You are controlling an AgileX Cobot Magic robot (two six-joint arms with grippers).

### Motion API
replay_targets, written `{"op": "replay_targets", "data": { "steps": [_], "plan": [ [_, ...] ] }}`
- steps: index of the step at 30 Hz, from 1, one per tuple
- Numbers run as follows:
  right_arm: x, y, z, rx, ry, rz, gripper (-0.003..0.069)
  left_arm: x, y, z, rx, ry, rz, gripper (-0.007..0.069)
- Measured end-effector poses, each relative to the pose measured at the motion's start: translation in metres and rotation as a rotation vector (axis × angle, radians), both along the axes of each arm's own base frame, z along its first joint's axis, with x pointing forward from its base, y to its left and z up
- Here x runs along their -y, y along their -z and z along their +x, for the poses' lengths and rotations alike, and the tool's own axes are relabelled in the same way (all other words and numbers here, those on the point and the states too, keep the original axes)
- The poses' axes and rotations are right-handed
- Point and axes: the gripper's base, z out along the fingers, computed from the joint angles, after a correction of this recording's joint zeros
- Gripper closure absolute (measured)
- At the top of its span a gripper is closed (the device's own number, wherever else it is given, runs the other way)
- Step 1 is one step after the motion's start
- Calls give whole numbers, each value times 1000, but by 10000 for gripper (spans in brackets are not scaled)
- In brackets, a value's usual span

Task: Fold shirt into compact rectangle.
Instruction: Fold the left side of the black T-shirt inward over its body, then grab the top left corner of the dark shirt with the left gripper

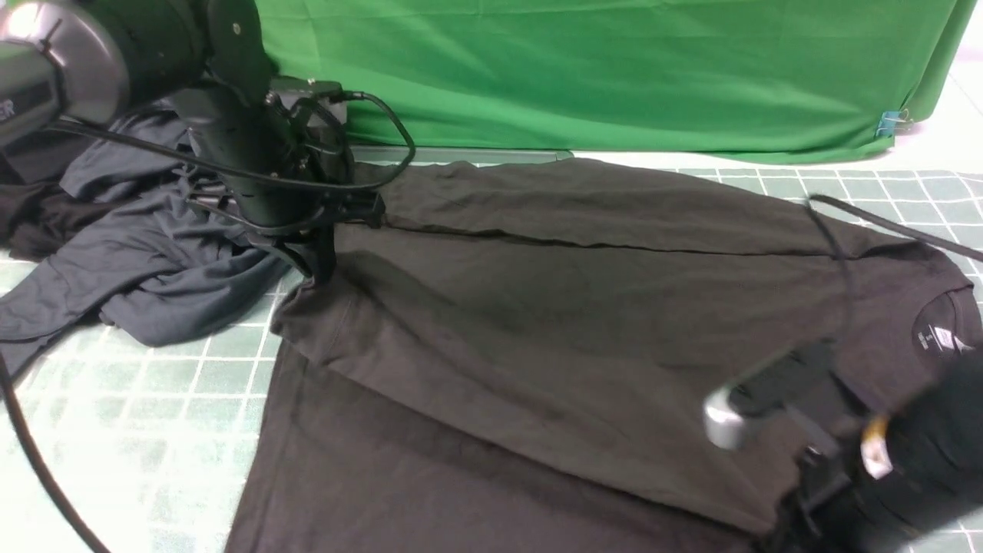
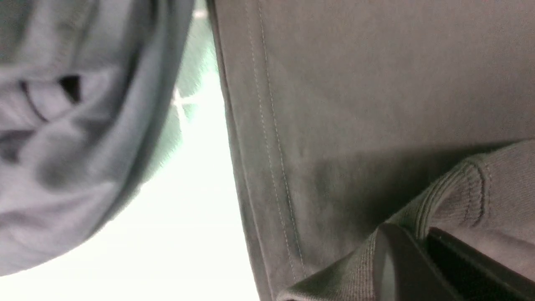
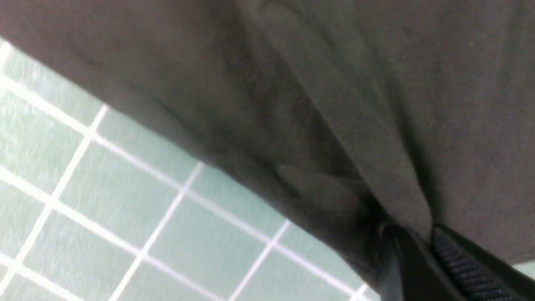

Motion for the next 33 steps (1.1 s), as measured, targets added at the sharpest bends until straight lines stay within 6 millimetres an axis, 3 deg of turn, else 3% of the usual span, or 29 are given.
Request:
{"op": "replay_targets", "data": {
  "steps": [8,12,14,18,21,26,30,31,33],
  "plan": [
    [7,8,-13,-23,12,-3,621,5,4,-5,-26,19,30,613],
    [7,9,-15,-41,22,1,528,5,5,-5,-28,21,32,613],
    [8,9,-17,-50,24,-3,412,5,5,-4,-15,21,34,613],
    [9,5,-18,-36,25,8,277,4,11,-1,-18,18,50,596],
    [10,2,-20,-22,25,18,250,2,14,0,-18,-4,76,539],
    [12,-4,-22,-4,33,32,243,-2,10,3,-1,-75,102,370],
    [13,-8,-25,0,57,42,241,0,-3,8,37,-116,73,243],
    [13,-10,-26,5,65,47,241,2,-12,15,94,-143,41,186],
    [14,-11,-26,12,70,54,241,4,-23,25,169,-173,-1,151]
  ]
}}
